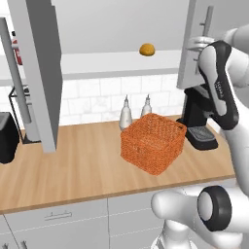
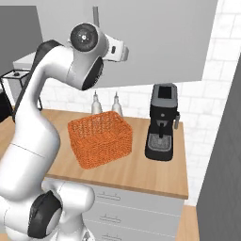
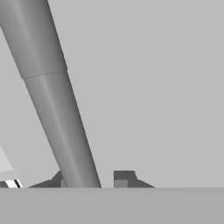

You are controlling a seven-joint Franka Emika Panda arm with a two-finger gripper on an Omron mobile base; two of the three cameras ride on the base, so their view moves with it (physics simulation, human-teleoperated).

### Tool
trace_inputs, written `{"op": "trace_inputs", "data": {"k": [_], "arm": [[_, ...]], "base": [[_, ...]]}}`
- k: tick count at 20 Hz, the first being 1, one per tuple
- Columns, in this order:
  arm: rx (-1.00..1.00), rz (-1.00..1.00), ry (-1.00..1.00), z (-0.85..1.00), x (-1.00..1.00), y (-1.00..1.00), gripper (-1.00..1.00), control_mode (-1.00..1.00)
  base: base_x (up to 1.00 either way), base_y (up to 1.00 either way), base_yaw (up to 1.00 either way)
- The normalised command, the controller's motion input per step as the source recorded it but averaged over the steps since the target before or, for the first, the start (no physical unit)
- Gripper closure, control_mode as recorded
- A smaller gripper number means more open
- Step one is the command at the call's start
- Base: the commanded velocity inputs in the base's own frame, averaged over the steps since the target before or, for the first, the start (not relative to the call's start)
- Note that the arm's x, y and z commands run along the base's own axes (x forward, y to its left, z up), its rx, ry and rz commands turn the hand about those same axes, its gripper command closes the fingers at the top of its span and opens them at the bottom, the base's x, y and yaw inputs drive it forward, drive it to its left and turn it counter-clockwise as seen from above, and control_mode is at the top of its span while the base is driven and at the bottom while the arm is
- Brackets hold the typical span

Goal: Open the cabinet, pick up the bread from the cabinet and place it in the basket. Then move the basket to the dining counter.

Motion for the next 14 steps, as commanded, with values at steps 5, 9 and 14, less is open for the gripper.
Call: {"op": "trace_inputs", "data": {"k": [5,9,14], "arm": [[0.08,0.00,0.00,0.53,-1.00,-1.00,1.00,-1.00],[0.06,0.00,0.00,0.42,-1.00,-0.92,1.00,-1.00],[0.01,-0.01,-0.04,-0.11,-0.91,-0.12,-1.00,-1.00]], "base": [[0.00,0.00,0.00],[0.00,0.00,0.00],[0.00,0.00,0.00]]}}
